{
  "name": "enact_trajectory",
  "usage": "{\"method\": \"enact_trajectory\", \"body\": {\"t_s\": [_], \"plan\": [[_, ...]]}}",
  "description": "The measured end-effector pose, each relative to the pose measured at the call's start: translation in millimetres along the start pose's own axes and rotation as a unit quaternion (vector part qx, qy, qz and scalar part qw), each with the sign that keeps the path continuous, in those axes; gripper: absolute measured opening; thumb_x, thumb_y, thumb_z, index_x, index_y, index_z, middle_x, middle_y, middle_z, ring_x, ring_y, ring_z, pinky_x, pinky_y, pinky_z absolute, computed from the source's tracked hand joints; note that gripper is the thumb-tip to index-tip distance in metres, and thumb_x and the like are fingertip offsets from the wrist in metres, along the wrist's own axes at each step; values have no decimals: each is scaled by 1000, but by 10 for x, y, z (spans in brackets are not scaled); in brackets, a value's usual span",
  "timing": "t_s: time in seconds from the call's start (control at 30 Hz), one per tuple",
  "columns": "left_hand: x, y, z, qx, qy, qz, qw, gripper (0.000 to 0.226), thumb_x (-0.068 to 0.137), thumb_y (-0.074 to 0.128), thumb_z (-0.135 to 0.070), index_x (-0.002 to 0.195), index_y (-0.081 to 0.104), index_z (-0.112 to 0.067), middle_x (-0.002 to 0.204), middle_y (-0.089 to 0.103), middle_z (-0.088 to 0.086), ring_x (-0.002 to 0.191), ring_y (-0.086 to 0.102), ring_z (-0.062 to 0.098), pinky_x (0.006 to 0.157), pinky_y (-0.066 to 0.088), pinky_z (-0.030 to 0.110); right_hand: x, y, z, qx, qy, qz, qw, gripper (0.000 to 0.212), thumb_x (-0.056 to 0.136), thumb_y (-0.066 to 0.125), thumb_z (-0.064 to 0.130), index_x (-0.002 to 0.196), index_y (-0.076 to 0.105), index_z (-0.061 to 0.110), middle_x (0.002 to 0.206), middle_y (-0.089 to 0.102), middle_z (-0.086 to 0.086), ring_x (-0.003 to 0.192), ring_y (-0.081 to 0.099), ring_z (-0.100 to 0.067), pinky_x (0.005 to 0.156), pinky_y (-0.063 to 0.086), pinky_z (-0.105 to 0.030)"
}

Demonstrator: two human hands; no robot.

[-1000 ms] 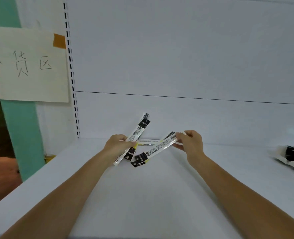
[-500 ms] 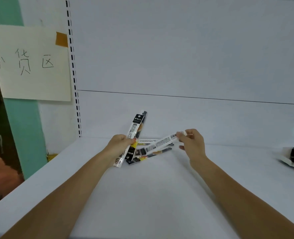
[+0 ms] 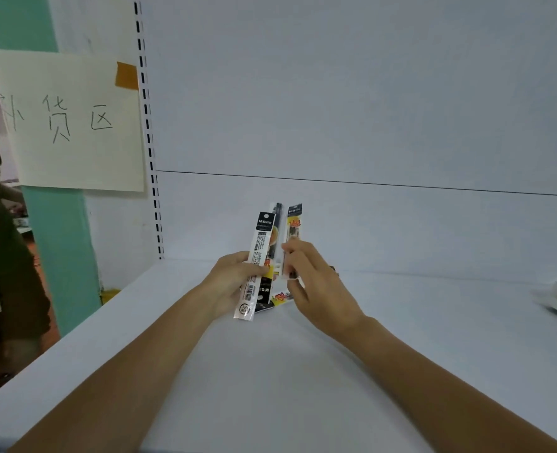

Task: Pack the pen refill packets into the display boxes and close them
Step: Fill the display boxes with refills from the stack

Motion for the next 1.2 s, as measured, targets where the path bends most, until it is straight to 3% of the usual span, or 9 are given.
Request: {"method": "enact_trajectory", "body": {"t_s": [0.2,0.37,0.5,0.6,0.7,0.83,0.97,1.07,1.2], "plan": [[7,-22,48,-6,-14,-14,1000,21,90,54,-3,110,61,-8,82,68,10,67,68,17,54,54,27,-70,36,23,14,-29,36,999,13,81,55,8,88,44,12,122,46,-10,107,50,-16,77,46,-18],[1,-20,23,58,-10,-3,998,18,92,51,-10,104,64,-14,81,65,2,68,64,12,55,46,20,-75,75,27,33,-13,40,999,10,79,58,8,74,49,6,93,52,-11,87,53,-21,76,43,-18],[-39,6,-34,100,6,-10,995,13,89,54,-8,93,66,-12,80,67,2,57,63,7,57,45,21,-51,46,-144,37,82,39,995,36,61,48,-19,91,47,2,103,43,-10,83,40,-12,69,42,-10],[-68,-2,-119,194,54,-31,979,14,85,54,-7,77,63,-14,67,67,-3,49,57,4,55,42,19,-74,-18,-283,-46,138,59,988,49,64,55,-10,111,47,2,116,46,-7,100,42,-16,67,51,-32],[-89,42,-156,286,95,-25,953,10,79,61,-11,70,63,-17,61,61,-4,47,51,4,53,36,21,-148,67,-433,-131,154,153,967,54,76,61,11,127,42,11,111,52,1,106,36,-19,66,44,-28],[-107,191,-88,289,89,41,952,5,79,62,-16,77,65,-18,57,64,-7,50,50,8,53,39,18,-116,-26,-351,-248,92,116,957,31,62,81,17,87,64,14,67,61,4,76,52,-22,50,40,-26],[-41,-50,-154,204,88,-85,971,16,91,44,-16,88,60,-13,81,72,-2,61,64,11,56,42,19,-80,-114,-335,-366,94,107,920,18,63,76,13,71,60,15,59,58,4,74,59,-24,85,45,-49],[-42,-229,-111,87,36,-143,985,22,95,35,-20,86,54,-12,95,69,4,74,64,13,68,43,25,-150,-90,-548,-279,213,173,920,3,92,47,12,93,45,13,86,59,-2,80,57,-27,77,40,-36],[-130,245,-88,91,31,-3,995,31,99,29,-29,112,56,-22,109,62,5,95,58,15,77,44,24,-136,-11,-576,-57,312,147,937,19,99,35,24,90,39,8,77,51,-4,68,47,-25,60,34,-32]]}}
Point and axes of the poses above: each hand's wrist, its own x-axis towards the middle knuckle, its own y-axis out of the palm, z = x × y, the point moved 9 cm from there along x, towards the middle knuckle
